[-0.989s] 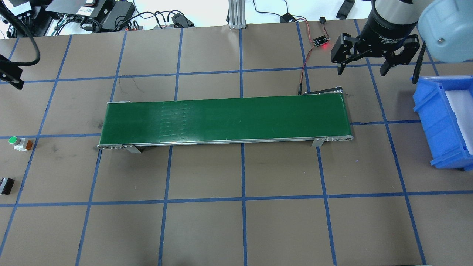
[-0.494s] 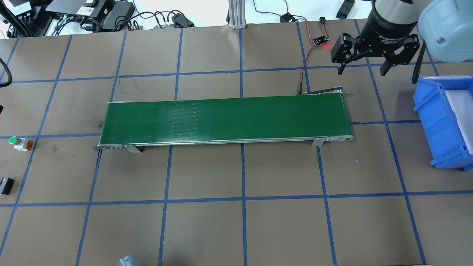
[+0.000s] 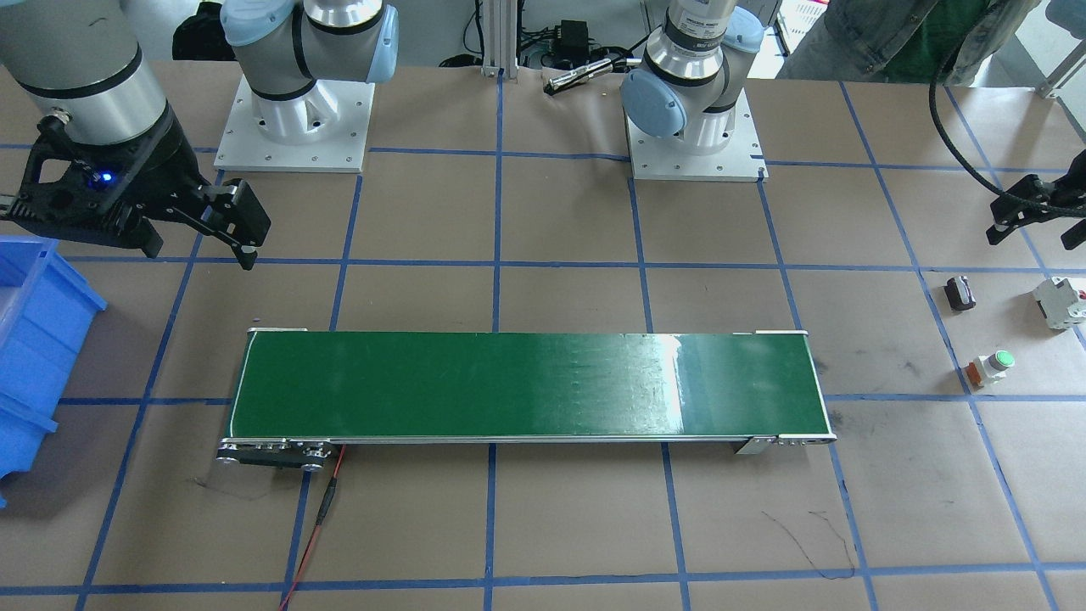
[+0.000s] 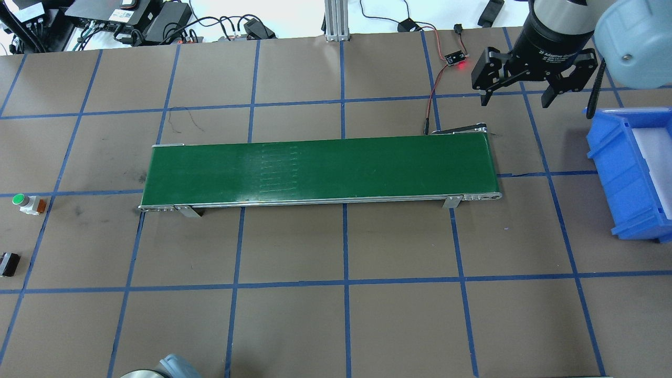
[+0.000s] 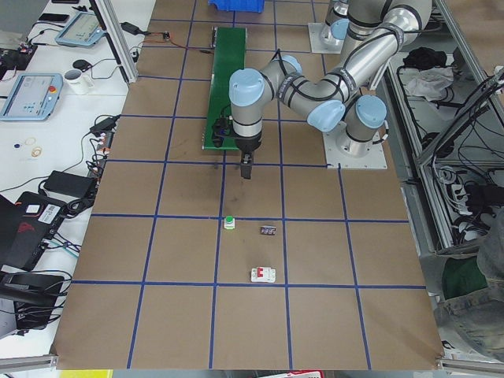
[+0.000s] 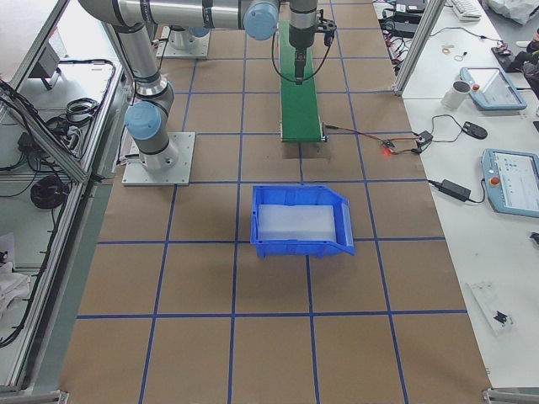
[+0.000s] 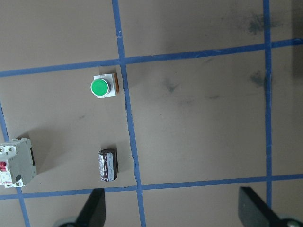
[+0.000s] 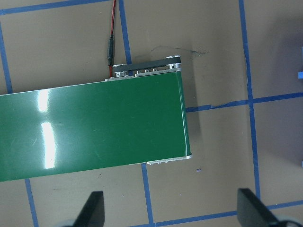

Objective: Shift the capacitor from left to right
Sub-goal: 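Lower the left gripper over the brown capacitor and align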

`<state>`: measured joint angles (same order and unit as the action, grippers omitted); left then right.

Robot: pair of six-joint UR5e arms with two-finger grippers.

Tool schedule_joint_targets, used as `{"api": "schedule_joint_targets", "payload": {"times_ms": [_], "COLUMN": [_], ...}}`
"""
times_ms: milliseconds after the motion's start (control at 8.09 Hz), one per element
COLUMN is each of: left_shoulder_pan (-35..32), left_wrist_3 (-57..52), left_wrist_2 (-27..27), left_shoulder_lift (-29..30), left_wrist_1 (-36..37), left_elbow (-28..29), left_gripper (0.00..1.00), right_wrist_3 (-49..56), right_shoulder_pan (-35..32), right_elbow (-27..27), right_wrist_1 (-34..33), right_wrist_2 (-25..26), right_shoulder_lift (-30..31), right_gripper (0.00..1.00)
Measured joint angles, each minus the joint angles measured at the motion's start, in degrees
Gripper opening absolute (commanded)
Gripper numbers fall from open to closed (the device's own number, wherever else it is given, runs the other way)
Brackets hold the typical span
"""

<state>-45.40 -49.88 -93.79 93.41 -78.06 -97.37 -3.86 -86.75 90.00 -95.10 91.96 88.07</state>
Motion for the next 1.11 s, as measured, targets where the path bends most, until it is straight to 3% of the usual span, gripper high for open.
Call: {"api": "schedule_joint_targets", "payload": {"times_ms": [1112], "left_shoulder_pan": [7.6], "left_wrist_3": [-3.6], "left_wrist_2": [0.1], "left_shoulder_lift": [9.3], "left_wrist_1": [8.5], "left_elbow": [-4.2], "left_gripper": [1.00], "right_wrist_3": [-0.1], "right_shoulder_pan": [0.0], "right_elbow": [0.0], "right_wrist_1": [0.0], "right_wrist_2": [-0.1], "right_shoulder_lift": [0.0], "right_gripper": [1.00]}}
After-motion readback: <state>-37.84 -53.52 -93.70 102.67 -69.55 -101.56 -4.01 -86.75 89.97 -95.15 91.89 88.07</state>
